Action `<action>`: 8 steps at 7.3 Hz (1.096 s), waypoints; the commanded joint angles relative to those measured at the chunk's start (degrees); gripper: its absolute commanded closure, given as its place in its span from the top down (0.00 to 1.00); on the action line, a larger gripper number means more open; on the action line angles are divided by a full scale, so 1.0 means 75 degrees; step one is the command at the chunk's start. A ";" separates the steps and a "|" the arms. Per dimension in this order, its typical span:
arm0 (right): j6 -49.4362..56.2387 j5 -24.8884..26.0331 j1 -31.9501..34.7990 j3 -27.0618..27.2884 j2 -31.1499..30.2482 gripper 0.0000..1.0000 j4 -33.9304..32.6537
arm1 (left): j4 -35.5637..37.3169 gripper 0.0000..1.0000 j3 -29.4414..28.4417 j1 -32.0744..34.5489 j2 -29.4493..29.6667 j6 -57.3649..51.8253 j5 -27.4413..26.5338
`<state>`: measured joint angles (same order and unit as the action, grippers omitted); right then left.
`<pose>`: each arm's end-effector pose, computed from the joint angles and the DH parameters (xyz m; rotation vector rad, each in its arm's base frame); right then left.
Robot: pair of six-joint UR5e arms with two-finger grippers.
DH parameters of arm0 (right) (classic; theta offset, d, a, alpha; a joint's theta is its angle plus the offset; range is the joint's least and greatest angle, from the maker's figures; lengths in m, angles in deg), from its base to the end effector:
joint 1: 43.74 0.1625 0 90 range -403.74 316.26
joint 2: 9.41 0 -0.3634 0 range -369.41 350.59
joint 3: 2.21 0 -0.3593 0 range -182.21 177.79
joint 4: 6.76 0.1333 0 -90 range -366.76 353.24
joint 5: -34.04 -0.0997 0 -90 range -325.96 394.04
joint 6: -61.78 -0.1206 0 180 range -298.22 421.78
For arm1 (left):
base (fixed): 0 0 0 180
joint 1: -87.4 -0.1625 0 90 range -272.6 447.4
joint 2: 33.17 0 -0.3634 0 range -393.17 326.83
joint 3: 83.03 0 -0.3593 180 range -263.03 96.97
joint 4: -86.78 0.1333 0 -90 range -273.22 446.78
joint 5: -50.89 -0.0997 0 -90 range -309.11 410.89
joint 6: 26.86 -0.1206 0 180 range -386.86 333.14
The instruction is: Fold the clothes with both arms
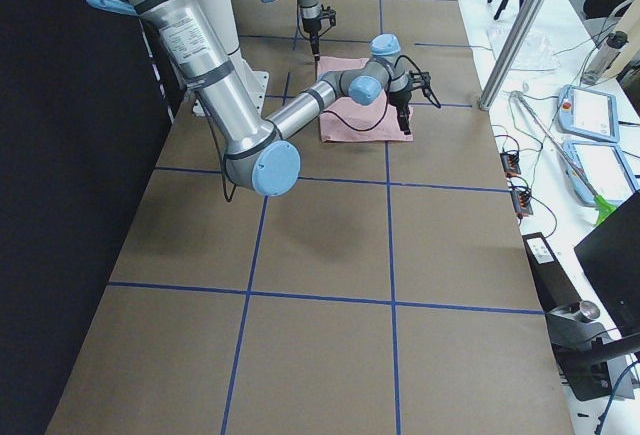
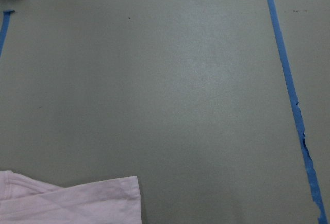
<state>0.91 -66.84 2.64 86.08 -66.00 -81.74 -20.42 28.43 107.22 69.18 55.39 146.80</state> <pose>-0.3755 -0.5543 0.2857 0.3566 -0.7537 0.2061 0.4597 -0.2942 0.3155 0.1186 0.8876 -0.1505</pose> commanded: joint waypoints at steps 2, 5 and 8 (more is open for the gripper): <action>-0.0017 0.0008 -0.0008 -0.0007 -0.0014 1.00 0.0001 | 0.0031 0.45 -0.0131 -0.0018 0.0029 -0.0009 0.0009; -0.0017 0.0032 -0.0008 -0.0007 -0.0014 1.00 0.0001 | 0.0031 0.44 -0.0178 -0.0018 0.0040 -0.0068 0.0009; -0.0017 0.0032 -0.0008 -0.0007 -0.0014 1.00 0.0001 | 0.0031 0.07 -0.0189 -0.0029 0.0099 -0.0068 0.0009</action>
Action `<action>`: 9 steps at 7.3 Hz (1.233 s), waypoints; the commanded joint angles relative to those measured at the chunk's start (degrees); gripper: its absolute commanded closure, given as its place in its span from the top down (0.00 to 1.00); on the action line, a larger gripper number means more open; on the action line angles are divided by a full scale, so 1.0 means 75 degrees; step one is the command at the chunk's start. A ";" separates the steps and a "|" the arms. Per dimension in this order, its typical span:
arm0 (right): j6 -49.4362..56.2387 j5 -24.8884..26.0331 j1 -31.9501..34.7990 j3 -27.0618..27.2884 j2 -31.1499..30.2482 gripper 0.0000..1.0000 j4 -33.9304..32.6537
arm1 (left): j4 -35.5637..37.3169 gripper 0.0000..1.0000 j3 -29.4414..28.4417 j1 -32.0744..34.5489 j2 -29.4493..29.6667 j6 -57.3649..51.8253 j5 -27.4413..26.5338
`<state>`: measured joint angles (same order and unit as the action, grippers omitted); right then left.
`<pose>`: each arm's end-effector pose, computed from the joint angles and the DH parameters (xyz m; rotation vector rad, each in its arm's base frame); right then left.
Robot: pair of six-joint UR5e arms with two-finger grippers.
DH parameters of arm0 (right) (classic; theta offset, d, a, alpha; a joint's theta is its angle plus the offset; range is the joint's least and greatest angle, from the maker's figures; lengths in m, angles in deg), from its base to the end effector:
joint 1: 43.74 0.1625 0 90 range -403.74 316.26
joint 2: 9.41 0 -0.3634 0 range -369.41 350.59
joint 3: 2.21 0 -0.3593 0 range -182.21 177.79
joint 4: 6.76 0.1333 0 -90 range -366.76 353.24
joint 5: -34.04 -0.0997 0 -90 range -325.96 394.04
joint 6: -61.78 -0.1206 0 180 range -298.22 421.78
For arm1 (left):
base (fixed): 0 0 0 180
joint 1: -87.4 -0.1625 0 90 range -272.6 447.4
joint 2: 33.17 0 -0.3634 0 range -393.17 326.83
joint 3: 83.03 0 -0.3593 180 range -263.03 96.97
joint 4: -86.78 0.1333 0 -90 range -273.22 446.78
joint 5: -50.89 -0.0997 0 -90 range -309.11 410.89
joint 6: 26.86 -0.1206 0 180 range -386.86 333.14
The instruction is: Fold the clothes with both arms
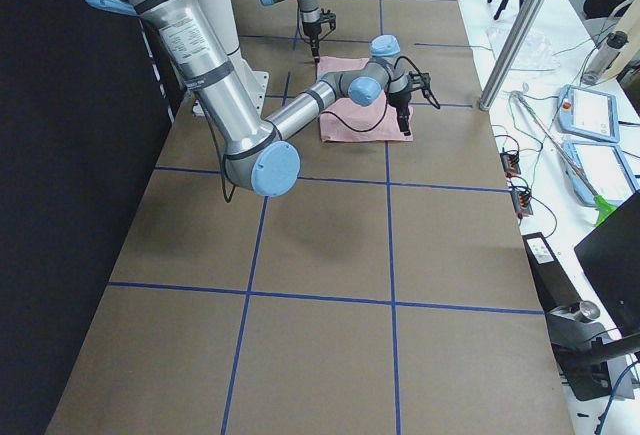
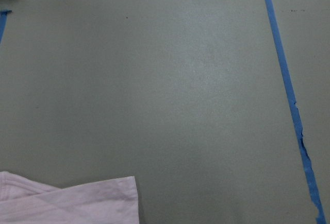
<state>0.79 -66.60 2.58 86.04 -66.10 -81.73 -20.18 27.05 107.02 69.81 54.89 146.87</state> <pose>-0.3758 -0.5542 0.2872 0.3572 -0.7502 0.2091 0.4669 -0.2946 0.3213 0.1154 0.8707 -0.1400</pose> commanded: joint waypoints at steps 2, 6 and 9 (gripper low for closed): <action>0.0000 0.0000 0.0000 -0.0012 0.0000 1.00 0.0000 | 0.0000 0.00 0.0006 -0.0002 0.0015 -0.0012 0.0000; -0.0035 0.0001 -0.0012 0.0011 0.0000 1.00 0.0000 | 0.0000 0.00 0.0077 0.0849 -0.0079 -0.1447 -0.0012; -0.0070 0.0012 -0.0047 0.0011 0.0000 1.00 0.0012 | -0.0198 0.00 -0.1137 0.2465 0.0142 -0.3521 0.0012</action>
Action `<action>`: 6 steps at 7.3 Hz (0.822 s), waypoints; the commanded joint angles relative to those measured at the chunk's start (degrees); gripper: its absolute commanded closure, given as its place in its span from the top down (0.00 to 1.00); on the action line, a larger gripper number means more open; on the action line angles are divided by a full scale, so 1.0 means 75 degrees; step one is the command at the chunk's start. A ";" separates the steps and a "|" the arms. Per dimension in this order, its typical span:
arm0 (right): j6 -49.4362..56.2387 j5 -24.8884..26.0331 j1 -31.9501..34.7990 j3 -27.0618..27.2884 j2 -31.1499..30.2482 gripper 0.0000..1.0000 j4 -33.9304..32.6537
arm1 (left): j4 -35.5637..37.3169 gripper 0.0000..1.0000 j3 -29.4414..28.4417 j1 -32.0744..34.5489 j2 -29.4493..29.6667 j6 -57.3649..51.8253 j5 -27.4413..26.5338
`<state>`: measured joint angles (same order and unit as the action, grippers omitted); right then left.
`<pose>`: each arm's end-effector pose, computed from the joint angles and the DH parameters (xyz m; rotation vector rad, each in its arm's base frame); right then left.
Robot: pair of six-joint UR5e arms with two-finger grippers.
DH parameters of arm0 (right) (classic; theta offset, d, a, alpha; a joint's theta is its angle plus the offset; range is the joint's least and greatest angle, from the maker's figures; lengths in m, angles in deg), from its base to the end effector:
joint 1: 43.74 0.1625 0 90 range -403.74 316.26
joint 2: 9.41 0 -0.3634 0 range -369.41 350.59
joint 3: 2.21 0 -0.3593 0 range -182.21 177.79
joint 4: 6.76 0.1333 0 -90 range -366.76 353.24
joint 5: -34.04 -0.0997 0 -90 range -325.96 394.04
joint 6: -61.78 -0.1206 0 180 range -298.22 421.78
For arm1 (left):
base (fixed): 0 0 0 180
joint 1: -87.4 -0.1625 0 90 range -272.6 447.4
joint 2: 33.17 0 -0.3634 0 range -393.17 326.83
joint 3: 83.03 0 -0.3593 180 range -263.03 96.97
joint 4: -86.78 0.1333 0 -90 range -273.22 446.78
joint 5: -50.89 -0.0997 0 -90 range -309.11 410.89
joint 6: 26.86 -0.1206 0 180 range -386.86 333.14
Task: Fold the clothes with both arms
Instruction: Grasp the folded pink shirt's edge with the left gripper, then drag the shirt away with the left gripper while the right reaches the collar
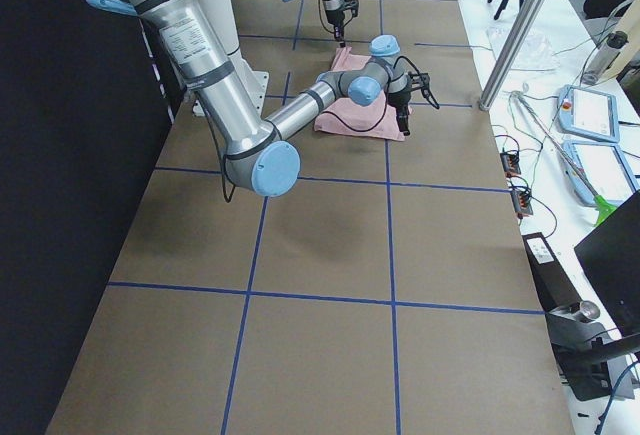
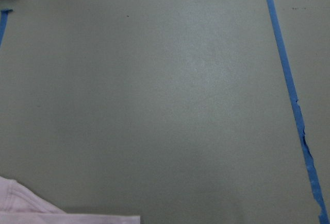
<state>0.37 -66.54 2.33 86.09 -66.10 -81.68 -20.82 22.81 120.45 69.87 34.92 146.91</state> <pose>-0.3780 -0.5526 0.2866 0.3547 -0.7531 0.2121 0.3971 -0.4023 0.3533 0.3276 0.7479 -0.0369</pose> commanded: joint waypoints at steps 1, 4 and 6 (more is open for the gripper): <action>-0.0050 0.0016 -0.0049 0.0004 -0.0012 1.00 0.0004 | -0.0531 0.00 -0.1504 0.1166 0.0763 -0.1469 0.0006; -0.0250 0.0074 -0.0119 0.0016 -0.0059 1.00 0.0016 | -0.2265 0.00 -0.5005 0.2455 0.2672 -0.2735 0.0006; -0.0273 0.0109 -0.0119 0.0085 -0.0059 1.00 0.0004 | -0.2784 0.00 -0.6825 0.2834 0.4055 -0.2916 -0.0133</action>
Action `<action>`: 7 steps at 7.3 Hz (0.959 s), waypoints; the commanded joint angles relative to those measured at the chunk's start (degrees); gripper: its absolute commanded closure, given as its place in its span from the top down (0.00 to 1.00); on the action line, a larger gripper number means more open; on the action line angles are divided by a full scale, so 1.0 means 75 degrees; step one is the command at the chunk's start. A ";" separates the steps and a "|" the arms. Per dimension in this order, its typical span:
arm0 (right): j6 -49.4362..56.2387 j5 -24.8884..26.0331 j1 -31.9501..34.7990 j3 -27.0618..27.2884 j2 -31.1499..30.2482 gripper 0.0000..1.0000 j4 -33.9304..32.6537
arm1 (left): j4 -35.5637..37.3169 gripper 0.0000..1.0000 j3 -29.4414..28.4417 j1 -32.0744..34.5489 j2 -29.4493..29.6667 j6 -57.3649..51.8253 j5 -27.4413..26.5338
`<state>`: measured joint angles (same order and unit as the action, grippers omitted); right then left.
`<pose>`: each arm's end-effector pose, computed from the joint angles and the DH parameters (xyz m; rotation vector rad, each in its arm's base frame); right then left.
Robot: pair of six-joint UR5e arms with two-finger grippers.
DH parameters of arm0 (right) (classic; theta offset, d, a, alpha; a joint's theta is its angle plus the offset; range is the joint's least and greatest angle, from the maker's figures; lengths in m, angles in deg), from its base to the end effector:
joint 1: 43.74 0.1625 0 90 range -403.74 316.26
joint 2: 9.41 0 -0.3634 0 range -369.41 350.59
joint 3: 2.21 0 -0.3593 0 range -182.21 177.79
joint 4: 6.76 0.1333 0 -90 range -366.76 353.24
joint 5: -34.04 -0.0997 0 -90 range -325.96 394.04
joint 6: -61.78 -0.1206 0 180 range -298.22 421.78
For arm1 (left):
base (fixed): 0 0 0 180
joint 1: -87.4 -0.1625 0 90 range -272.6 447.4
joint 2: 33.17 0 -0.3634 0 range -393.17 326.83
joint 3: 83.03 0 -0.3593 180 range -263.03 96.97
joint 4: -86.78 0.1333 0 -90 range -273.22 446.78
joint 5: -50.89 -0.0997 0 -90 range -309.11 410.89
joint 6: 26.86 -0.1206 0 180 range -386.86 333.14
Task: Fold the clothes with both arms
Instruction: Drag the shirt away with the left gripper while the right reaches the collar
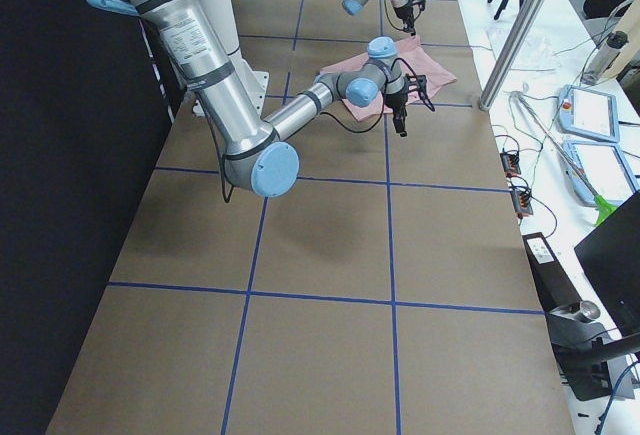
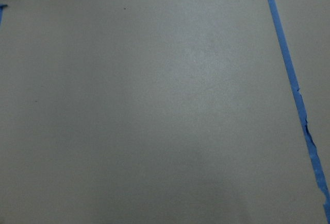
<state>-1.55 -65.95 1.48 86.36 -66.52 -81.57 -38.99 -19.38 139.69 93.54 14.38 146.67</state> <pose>-0.3842 -0.5467 0.2892 0.3442 -0.7558 0.2340 0.3484 -0.6487 0.4005 0.5603 0.5850 -0.0176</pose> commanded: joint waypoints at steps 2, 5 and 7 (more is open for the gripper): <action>-0.0344 0.0019 -0.0053 0.0073 0.0009 1.00 -0.0009 | -0.1215 0.00 -0.1583 0.0293 0.0570 -0.0190 -0.0184; -0.1714 0.0077 -0.0614 -0.0241 0.0638 1.00 -0.0045 | -0.2625 1.00 -0.0811 0.0317 -0.0313 -0.0600 0.0703; -0.2218 0.0357 -0.1012 -0.1478 0.1911 0.92 -0.0068 | -0.2613 1.00 -0.0611 0.0317 -0.0337 -0.0565 0.0730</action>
<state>-15.86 -64.43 -4.18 81.25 -58.32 -81.97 -58.39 -24.96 142.04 91.26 10.04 151.54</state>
